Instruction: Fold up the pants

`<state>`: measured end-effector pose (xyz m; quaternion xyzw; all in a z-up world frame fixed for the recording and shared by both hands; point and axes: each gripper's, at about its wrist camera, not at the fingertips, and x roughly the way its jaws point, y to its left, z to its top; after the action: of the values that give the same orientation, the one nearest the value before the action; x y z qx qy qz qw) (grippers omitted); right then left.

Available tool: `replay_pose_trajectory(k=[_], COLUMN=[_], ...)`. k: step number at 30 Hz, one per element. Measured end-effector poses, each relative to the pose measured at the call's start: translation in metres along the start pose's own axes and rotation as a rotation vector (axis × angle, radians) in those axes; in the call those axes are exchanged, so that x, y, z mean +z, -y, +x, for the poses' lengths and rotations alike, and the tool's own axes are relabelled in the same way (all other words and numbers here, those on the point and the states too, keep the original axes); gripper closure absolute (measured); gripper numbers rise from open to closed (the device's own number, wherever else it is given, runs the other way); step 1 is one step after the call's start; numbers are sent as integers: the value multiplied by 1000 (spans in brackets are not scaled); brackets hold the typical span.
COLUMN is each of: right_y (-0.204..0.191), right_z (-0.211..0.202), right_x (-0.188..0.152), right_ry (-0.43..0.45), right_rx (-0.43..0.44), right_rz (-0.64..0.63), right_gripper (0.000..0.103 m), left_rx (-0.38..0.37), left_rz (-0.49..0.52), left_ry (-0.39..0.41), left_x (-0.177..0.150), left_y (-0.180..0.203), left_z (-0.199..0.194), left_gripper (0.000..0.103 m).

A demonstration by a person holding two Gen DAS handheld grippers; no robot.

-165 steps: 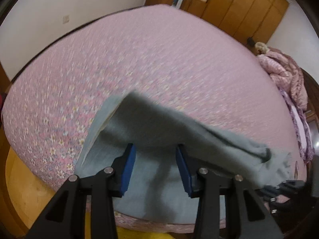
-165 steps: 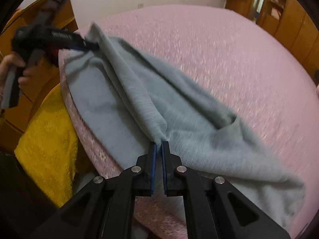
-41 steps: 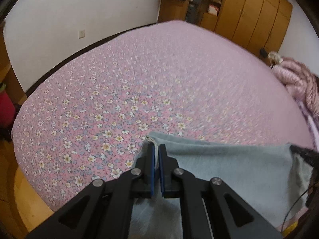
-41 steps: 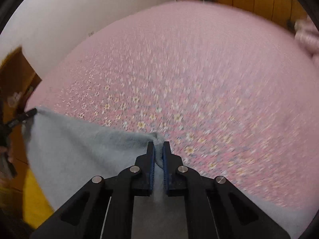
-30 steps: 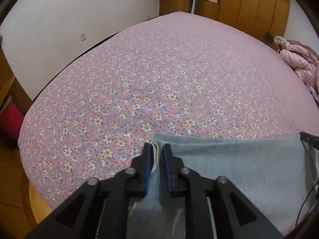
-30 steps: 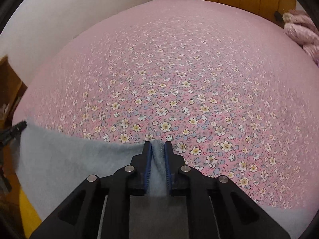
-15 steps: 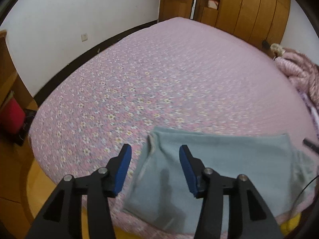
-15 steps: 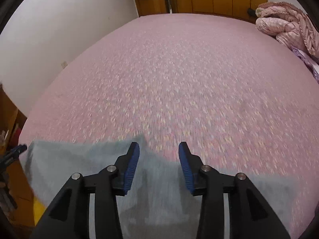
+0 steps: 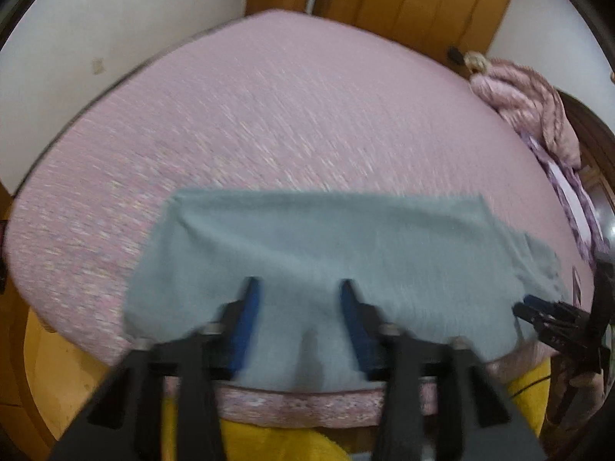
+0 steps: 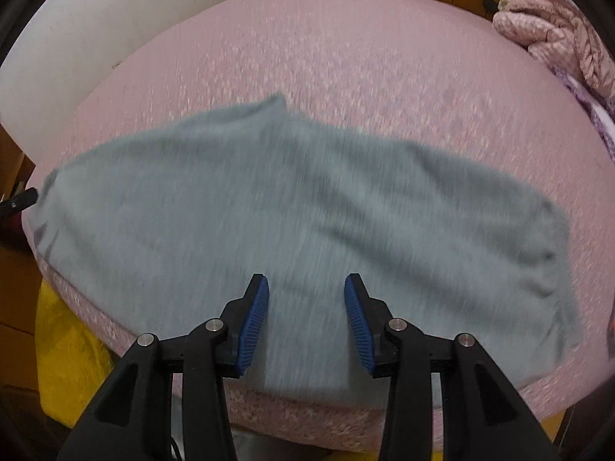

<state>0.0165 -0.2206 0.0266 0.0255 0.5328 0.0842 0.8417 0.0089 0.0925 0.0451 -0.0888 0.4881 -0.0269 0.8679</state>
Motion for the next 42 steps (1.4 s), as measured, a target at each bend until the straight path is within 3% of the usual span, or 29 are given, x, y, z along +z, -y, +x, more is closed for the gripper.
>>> replay_pose_trajectory(k=[5, 13, 16, 20, 22, 25, 28, 31, 34, 38, 42], right_y=[-1, 4, 3, 8, 17, 38, 71, 108, 136, 126, 122], right_z=[7, 6, 8, 2, -2, -4, -3, 5, 8, 10, -2], right_x=[-5, -12, -9, 0, 7, 13, 17, 16, 13, 17, 14], right_ry=[39, 69, 65, 52, 66, 71, 71, 74, 112, 108, 93], right_rx=[-12, -1, -2, 9, -17, -49, -122, -254, -174, -230, -226], right_rz=[-11, 0, -3, 15, 31, 80, 143, 181, 251, 203, 211], right_gripper=[47, 44, 43, 44, 44, 44, 44, 44, 44, 45, 45], left_rx=[54, 95, 99, 43, 47, 76, 116, 102, 108, 126, 128], left_rz=[-31, -143, -143, -87, -50, -26, -26, -32, -44, -42, -46], left_ry=[-89, -118, -119, -84, -68, -79, -106, -100, -121, -116, -113], left_x=[-8, -26, -25, -14, -8, -2, -8, -13, -13, -13, -20], left_y=[-10, -45, -40, -19, -8, -2, -8, -14, -15, -9, 0], left_z=[28, 10, 2, -12, -12, -2, 11, 13, 15, 20, 15], left_gripper=[92, 100, 100, 97, 88, 86, 86, 85, 85, 85, 85])
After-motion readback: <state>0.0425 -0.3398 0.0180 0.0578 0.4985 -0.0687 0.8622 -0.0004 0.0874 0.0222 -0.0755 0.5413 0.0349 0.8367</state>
